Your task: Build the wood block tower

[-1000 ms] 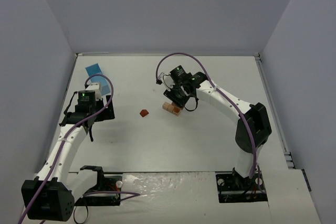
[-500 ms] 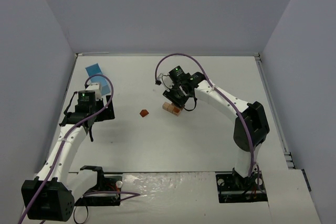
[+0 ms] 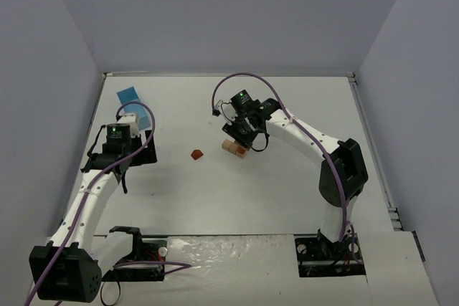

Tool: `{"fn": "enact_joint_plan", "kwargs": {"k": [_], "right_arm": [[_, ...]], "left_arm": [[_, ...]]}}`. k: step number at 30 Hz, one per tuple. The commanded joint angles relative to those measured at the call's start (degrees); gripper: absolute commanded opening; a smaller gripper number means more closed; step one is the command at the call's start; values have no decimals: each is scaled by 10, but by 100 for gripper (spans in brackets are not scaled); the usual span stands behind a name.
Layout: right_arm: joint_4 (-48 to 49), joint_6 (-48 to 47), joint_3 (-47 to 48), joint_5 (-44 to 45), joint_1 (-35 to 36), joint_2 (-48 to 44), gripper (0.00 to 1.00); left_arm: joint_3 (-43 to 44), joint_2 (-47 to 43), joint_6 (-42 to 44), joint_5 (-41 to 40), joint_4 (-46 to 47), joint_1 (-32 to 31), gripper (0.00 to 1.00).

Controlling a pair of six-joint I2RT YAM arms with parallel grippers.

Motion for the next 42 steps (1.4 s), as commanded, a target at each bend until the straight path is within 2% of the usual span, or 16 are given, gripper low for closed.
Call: {"fn": "enact_joint_plan", "kwargs": {"k": [1,14,22,25,34,37,42], "right_arm": [[2,-3,18,11,3,-19,36],[1,7,19,17,3,-30,47],[0,27,38,30,-7,-89,71],[0,39,38,35,-18,-127,77],[3,79,-13,50,-94,-257,78],[6,91,-50,80,-125,-296,78],[20,109,-102,101,-155,-346,79]], "left_arm": [[12,0,9,2,26,3,83],[11,-1,9,2,27,3,83],[8,-3,-16,32,31,-5,83],[17,6,-23,28,30,-35,83],[67,111,-63,-10,66,-149,81],[92,160,-100,-14,72,-161,78],[145,240,-178,-35,72,-188,64]]}}
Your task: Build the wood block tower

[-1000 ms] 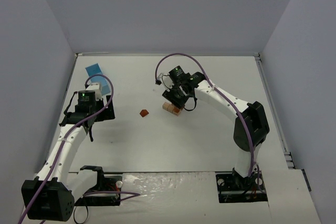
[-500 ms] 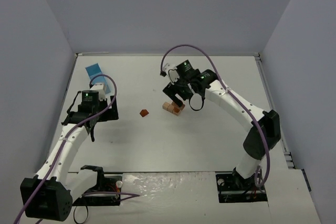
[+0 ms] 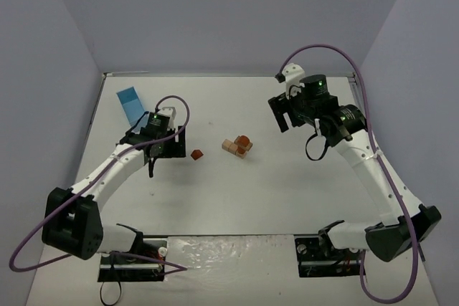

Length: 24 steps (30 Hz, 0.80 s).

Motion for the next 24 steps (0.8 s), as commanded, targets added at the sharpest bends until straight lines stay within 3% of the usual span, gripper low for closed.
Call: {"fn": "enact_joint_plan", "kwargs": {"k": [1,6,13,18,24], "right_arm": [[21,28,-41,32,-18,-39,79],[26,34,-80,33,-26,-76,80],[32,29,-118,31,-26,-119,82],[38,24,-136,20,-22,-140,83],[41,17,-143,21,-13,-152,84]], "left_arm": [[67,56,-95,-27,31,-22,63],[98,114,-113,-23,46,-37,63],[136,180,0,54,80,-37,63],[160,225,105,124,58,-31,63],[155,244,168,188,49,-10,63]]}}
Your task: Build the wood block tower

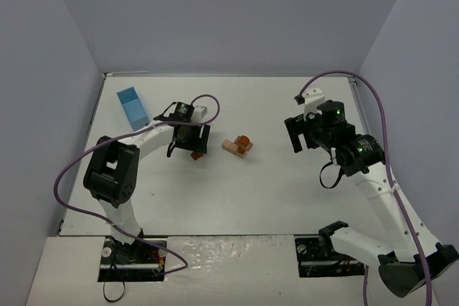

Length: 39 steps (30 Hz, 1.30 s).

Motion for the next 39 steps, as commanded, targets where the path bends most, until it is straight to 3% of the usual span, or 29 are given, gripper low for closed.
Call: {"fn": "enact_joint_plan", "kwargs": {"k": [1,15,22,28,32,39], "right_arm": [[33,-9,-1,2,9,-12,84],[37,-12,-3,-10,15,8,84],[38,-13,-4,-17,15,11,84],[39,-13,0,-43,15,15,84],[39,-13,3,-61,16,20,84],[39,-9,8,-87,17,22,84]], "left_arm": [[20,-5,88,67,-3,18,63],[-6,10,107,79,21,13,59],[-26,7,108,71,23,8,45],[-57,-20,92,56,42,1,28],[-80,-47,90,47,47,0,6],[-103,-93,67,31,52,-10,0]]}}
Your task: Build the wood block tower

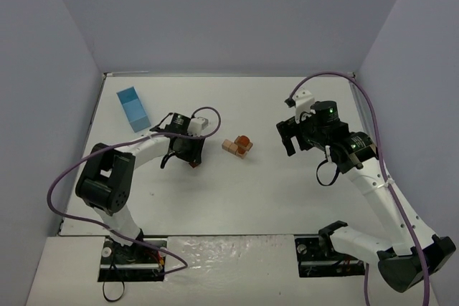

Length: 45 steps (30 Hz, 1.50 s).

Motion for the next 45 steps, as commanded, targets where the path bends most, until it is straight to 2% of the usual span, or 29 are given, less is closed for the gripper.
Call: {"fn": "enact_joint_plan", "kwargs": {"k": [1,4,10,14,21,24,31,45], "right_arm": [[31,3,17,-30,4,4,84],[31,4,17,-43,5,5,84],[31,7,17,-49,10,6,84],[31,8,17,-50,14,5,84],[31,12,2,-45,19,-7,84],[31,11,0,-41,22,-9,84],[30,11,-2,-35,29,-8,84],[31,12,-9,-30,36,-8,84]], "left_arm": [[-11,-57,-30,-30,4,-13,0],[-32,-93,-56,-90,21,-28,0],[-64,-134,-122,-338,21,-104,0],[-68,-128,-203,-486,-26,-124,0],[-67,-108,-306,-609,-109,-143,0],[-66,-92,-336,-639,-135,-158,0],[-56,-26,-400,-649,-164,-188,0],[-60,0,-466,-606,-166,-231,21]]}}
